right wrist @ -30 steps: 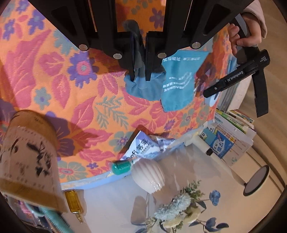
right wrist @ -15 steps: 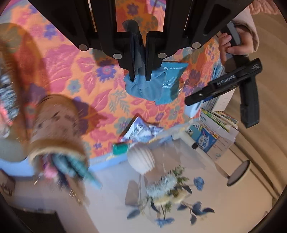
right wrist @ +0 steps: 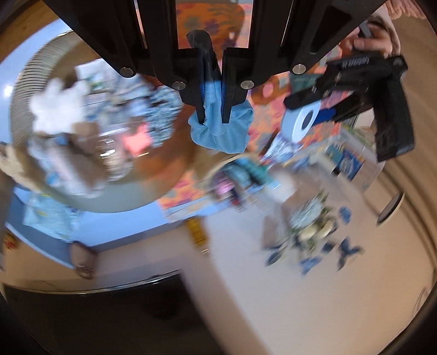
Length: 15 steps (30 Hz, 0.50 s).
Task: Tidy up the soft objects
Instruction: 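Carry the tape roll and blue towel toward the amber glass bowl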
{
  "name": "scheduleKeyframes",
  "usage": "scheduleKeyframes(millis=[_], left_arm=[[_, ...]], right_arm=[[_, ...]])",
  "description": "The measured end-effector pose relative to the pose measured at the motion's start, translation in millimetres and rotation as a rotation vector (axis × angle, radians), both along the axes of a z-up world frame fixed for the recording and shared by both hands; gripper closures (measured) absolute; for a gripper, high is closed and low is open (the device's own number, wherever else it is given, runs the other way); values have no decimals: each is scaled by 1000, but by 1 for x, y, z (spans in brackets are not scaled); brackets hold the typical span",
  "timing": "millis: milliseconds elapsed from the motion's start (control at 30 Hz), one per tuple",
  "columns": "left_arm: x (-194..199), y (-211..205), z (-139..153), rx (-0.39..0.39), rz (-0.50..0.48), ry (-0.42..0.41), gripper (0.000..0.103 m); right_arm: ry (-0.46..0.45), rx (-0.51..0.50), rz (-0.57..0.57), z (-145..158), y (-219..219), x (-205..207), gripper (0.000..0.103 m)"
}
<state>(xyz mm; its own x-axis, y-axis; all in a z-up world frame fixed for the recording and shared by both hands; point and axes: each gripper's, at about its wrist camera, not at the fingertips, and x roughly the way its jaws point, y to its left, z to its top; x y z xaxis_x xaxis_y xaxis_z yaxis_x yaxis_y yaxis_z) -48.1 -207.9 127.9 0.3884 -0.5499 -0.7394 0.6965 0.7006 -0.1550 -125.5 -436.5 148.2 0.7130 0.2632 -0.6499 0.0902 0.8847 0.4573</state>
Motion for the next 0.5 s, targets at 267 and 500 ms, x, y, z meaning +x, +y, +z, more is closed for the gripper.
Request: scheduleKeyframes(millis=[267,500], left_arm=[[-11,-89,-5,31,-134,-73,39],[-5,-142,-25,65,-174,-108,39]], right_arm=[[52,-6,-148,-22,-60,-4,95],[74,10,-198,-32,-88,-1,95]])
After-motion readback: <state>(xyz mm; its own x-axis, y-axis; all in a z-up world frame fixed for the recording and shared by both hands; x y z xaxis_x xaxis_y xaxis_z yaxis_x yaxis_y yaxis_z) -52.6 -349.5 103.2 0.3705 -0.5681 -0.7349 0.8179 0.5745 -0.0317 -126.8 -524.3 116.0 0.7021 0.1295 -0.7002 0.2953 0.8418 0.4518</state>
